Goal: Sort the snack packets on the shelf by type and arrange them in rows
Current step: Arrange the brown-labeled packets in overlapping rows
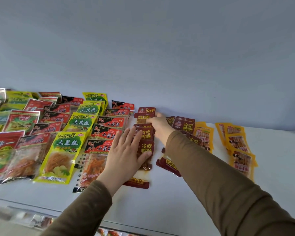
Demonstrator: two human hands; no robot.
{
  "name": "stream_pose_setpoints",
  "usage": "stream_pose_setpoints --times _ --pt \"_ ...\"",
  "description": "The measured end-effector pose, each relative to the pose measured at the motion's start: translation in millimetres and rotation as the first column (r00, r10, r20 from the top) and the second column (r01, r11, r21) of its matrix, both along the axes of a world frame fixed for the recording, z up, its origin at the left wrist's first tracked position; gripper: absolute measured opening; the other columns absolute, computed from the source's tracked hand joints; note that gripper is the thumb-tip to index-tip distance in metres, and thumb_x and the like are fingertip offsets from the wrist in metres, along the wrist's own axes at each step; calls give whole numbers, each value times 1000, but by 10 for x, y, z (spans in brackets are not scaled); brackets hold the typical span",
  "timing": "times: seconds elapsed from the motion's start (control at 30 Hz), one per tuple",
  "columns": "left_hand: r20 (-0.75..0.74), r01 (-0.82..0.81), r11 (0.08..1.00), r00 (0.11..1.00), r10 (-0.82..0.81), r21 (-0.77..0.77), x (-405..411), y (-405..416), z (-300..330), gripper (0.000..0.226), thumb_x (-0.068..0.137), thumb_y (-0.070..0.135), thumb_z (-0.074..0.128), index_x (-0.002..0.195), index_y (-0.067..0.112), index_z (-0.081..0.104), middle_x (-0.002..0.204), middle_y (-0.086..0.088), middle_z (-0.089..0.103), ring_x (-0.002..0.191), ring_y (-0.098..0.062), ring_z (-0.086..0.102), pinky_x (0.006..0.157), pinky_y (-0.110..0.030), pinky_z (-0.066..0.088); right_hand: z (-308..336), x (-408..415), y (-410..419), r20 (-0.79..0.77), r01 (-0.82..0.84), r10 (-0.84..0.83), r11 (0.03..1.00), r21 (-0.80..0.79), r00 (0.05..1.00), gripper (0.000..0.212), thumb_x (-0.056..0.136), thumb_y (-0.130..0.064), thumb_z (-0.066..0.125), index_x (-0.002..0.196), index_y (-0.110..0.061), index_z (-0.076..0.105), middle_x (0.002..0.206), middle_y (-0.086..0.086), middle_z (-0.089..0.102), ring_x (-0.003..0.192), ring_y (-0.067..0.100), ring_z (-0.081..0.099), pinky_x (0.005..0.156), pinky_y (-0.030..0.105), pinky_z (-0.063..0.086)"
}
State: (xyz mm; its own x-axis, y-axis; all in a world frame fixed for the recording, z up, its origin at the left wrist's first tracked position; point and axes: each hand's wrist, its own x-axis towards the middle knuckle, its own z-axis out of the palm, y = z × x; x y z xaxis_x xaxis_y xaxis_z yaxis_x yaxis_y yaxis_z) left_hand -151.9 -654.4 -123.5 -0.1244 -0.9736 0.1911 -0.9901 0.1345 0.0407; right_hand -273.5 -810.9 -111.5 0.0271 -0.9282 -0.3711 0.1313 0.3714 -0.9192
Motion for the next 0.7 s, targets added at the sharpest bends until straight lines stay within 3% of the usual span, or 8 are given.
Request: stream_pose_setpoints --times 0.1,0.17,0.23,0.3,0.43,0.5,0.6,0.7 --pt "-9 -19 999 1000 19 30 93 192 -10 90 87 85 10 159 32 22 168 3 26 155 -24 22 127 -45 9 -31 -62 -13 -89 -29 26 999 -35 996 21 100 -3 56 119 -12 54 114 13 67 100 30 69 84 45 60" --pt "-13 5 997 1000 -4 80 110 279 -64 88 87 86 15 160 37 16 167 6 26 154 -22 23 126 -42 6 -63 -74 -28 -134 -38 32 998 -40 990 20 102 -5 55 120 -14 54 118 12 66 104 28 68 91 47 58" --pt "-17 12 995 1000 -11 97 92 285 -96 85 90 85 19 161 40 6 169 7 23 155 -21 21 125 -41 -2 -61 -55 -5 -100 -24 23 1000 -12 995 13 102 -5 56 110 -15 57 110 11 68 92 25 70 74 40 60" --pt "-8 0 996 1000 1 91 70 242 -85 85 91 84 21 162 40 3 169 6 22 156 -21 20 126 -42 -5 -50 -19 3 -70 15 -15 1000 4 997 16 103 -5 55 117 -13 58 109 11 69 90 25 71 66 36 60" --pt "18 -48 996 999 46 78 67 162 -26 83 94 78 30 162 34 11 170 3 23 157 -23 18 126 -45 -9 -27 79 -7 -96 45 -48 998 -37 994 41 103 -4 54 143 -11 47 130 15 61 118 33 62 104 53 51" --pt "11 -53 993 999 52 103 88 149 -6 81 95 76 36 161 34 17 170 3 23 158 -23 15 126 -47 -11 -35 81 -10 -113 24 -28 999 -41 993 37 104 -8 53 140 -13 49 129 14 63 116 31 63 100 48 53" --pt "-6 -34 992 999 35 123 142 169 8 77 92 75 43 155 35 25 171 0 16 159 -24 9 126 -49 -11 -32 8 -7 -110 -100 93 993 -60 989 24 103 -16 59 126 -16 53 123 11 66 97 19 68 74 32 56" --pt "-66 3 994 998 5 110 137 109 47 86 88 77 46 156 36 13 173 0 5 160 -25 3 127 -51 -7 -42 -53 -4 -139 -179 167 981 -77 976 57 95 -3 68 145 -13 43 129 10 63 114 27 65 100 47 54"
